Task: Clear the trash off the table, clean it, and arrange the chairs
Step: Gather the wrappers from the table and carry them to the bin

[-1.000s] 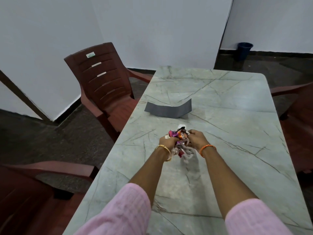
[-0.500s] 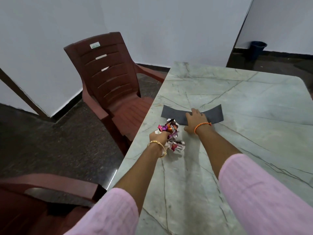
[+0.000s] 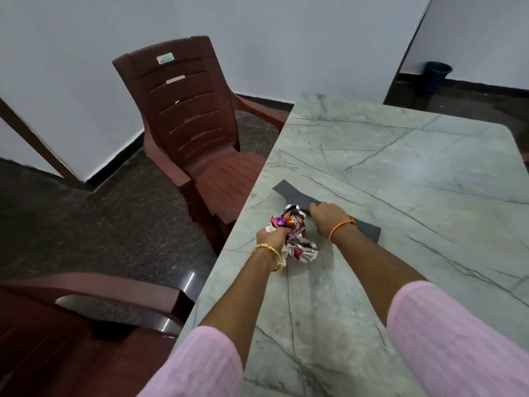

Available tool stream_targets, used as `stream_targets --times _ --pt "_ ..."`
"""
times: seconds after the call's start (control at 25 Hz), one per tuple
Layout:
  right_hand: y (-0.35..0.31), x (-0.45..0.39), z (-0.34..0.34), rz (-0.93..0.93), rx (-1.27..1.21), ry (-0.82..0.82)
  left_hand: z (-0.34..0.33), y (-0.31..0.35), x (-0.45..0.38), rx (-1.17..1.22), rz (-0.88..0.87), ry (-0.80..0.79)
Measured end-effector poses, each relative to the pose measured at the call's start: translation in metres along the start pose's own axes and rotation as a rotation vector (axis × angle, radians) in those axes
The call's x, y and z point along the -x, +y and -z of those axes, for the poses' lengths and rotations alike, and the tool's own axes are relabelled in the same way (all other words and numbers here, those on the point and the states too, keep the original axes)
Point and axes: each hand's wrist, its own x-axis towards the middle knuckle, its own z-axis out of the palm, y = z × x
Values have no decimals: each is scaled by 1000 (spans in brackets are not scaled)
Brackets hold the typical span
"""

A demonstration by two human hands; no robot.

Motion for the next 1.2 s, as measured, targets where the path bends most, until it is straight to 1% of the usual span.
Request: stream_targets --times 0.2,0.32,0.4,0.52,0.64,0.68,0.76,0.92,1.0,1.08,1.2 --pt "-35 96 1 39 -291 -2 53 -11 63 -75 -8 25" --pt "-72 155 -2 109 -513 10 94 -27 108 -134 -43 107" --pt "-94 190 -11 112 -668 6 124 -46 142 -104 -44 157" --pt "-122 255 -29 101 -833 -73 171 -85 203 -40 -47 253" --pt "-148 323 -46 220 -918 -258 219 -138 261 19 -70 373" --pt "-157 343 -49 259 -925 -296 233 -155 281 40 -74 412" --pt "-178 388 -54 354 -884 -310 260 -190 324 104 -96 503" --pt "-247 491 -59 584 -701 -216 322 -256 406 249 -172 700" --pt "-280 539 -69 710 -646 -213 353 -291 440 312 -181 779" --pt "-314 592 -86 844 -567 -265 392 -333 484 396 -174 891" --pt "-354 678 -118 1027 -437 -388 445 -409 556 532 -151 1095"
